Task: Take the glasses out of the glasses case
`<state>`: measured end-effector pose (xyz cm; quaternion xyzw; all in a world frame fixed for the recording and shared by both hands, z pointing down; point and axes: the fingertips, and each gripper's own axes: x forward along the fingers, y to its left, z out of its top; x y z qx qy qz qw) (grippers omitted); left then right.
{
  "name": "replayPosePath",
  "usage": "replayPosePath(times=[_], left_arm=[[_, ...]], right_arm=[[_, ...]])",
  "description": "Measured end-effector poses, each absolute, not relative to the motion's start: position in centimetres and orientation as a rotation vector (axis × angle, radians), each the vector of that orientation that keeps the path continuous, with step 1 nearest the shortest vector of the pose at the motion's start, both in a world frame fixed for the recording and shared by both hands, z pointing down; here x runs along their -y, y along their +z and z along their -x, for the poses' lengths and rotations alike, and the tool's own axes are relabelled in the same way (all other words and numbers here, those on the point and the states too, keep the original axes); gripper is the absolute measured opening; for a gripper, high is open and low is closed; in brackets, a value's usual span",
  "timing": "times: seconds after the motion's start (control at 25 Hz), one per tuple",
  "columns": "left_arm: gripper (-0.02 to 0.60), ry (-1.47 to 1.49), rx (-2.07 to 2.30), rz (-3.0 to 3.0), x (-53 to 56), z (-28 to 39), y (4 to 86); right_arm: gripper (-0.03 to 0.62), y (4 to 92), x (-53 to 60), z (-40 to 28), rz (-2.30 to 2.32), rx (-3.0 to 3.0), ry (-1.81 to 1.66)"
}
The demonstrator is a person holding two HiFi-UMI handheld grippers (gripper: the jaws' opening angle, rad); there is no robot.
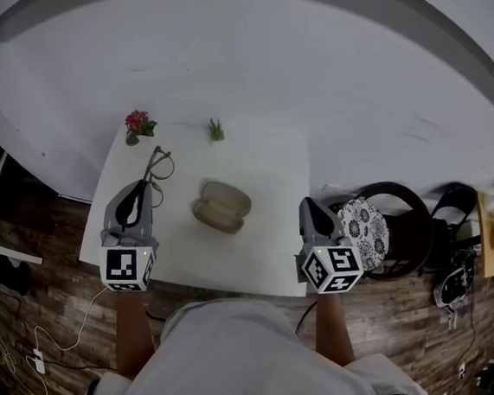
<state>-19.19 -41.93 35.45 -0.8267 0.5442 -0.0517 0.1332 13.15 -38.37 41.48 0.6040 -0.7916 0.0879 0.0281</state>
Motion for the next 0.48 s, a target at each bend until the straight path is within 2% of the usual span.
replayPosePath(times=[0.48], left_arm=[[0.025, -0.113, -1.594, 2.399, 42.51, 20.19, 35.07]], right_arm=[[0.003, 40.97, 38.99, -12.81, -1.876, 2.442, 0.253]])
